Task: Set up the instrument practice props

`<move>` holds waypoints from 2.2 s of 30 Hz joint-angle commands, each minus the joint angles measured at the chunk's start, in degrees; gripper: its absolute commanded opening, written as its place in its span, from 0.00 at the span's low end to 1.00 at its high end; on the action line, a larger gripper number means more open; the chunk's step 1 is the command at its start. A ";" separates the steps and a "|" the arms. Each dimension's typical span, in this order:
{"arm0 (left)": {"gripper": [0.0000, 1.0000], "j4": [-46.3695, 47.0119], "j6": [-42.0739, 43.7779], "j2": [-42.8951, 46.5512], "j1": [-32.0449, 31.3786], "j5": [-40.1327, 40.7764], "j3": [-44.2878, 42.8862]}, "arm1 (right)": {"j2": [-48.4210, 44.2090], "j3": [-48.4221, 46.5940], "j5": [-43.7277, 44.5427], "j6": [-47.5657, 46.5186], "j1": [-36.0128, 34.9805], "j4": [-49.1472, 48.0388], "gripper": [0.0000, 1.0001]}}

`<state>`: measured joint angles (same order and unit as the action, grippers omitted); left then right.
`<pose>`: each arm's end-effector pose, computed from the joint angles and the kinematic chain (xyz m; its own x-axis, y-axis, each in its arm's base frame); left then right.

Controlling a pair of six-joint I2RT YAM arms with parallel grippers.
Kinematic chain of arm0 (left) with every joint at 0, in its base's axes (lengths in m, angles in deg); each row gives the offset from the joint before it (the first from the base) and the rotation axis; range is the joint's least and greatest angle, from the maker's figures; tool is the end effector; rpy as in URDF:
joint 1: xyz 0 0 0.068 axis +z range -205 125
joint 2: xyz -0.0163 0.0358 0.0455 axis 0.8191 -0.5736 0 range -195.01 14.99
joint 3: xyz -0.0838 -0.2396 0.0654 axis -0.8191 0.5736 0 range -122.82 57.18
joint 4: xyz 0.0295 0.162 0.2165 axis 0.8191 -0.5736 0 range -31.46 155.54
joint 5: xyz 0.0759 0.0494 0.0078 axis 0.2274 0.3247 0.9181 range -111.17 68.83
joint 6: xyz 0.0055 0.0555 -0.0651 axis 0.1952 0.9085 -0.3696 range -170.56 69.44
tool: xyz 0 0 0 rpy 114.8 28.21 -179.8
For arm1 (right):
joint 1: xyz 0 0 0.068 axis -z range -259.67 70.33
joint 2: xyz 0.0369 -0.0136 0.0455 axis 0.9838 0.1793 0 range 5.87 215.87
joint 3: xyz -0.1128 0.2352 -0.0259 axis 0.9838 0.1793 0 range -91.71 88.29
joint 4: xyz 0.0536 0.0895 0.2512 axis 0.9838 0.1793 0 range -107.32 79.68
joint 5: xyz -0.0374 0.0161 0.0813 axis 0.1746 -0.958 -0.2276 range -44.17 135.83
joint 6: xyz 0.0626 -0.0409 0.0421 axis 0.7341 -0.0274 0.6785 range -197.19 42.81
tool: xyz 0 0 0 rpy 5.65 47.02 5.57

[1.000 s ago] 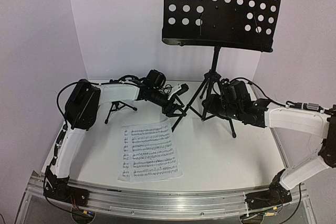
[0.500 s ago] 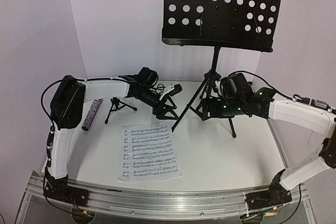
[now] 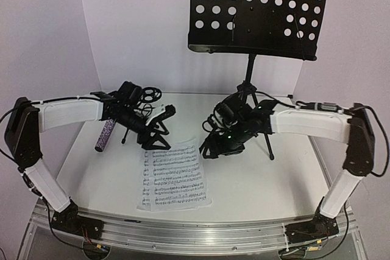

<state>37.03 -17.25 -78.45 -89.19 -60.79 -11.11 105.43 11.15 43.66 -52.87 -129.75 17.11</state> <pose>0.2797 -0.2482 0.2048 -0.1476 0.6117 -0.7772 0.9889 0.1065 -0.1039 0.2568 0.3112 0.1954 -0.8108 -0.3275 -0.4852 -0.4891 0.8343 0.2543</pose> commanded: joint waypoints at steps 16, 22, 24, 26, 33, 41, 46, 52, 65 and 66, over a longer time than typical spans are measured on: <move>0.77 19.95 -21.95 19.04 0.45 7.65 26.69 | 22.22 -9.65 -2.59 12.53 0.32 -7.54 0.33; 0.77 21.23 -22.52 18.87 0.45 7.22 26.99 | 20.90 -8.45 -2.42 11.46 0.28 -7.57 0.00; 0.77 21.56 -23.28 18.83 0.45 7.07 26.86 | 20.60 -8.85 -3.57 10.50 0.30 -7.55 0.00; 0.77 21.60 -24.31 18.83 0.44 7.22 26.46 | 19.69 -9.34 -4.30 9.59 0.26 -7.46 0.00; 0.75 21.16 -29.29 23.42 1.13 7.15 25.43 | 10.53 -12.62 0.16 -3.92 -4.02 -1.81 0.00; 0.77 26.15 -34.35 35.88 1.14 6.34 28.83 | 0.81 -17.40 8.41 -21.18 -11.01 9.17 0.00; 0.79 28.27 -37.92 43.15 1.13 9.41 29.70 | -5.31 -21.42 9.40 -28.07 -13.15 9.31 0.00; 0.88 25.41 -38.56 51.18 2.20 10.98 23.84 | -10.93 -29.09 10.15 -29.49 -14.94 9.23 0.00; 1.00 24.14 -38.52 46.76 2.47 4.30 14.70 | -15.63 -38.71 6.03 -29.82 -15.00 0.84 0.00; 1.00 25.02 -38.52 44.34 2.47 1.55 12.71 | -15.81 -38.79 5.80 -29.82 -15.01 -0.43 0.00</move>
<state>59.52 -55.09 -26.60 -86.92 -52.45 7.30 90.90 -26.19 51.96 -81.45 -144.59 22.45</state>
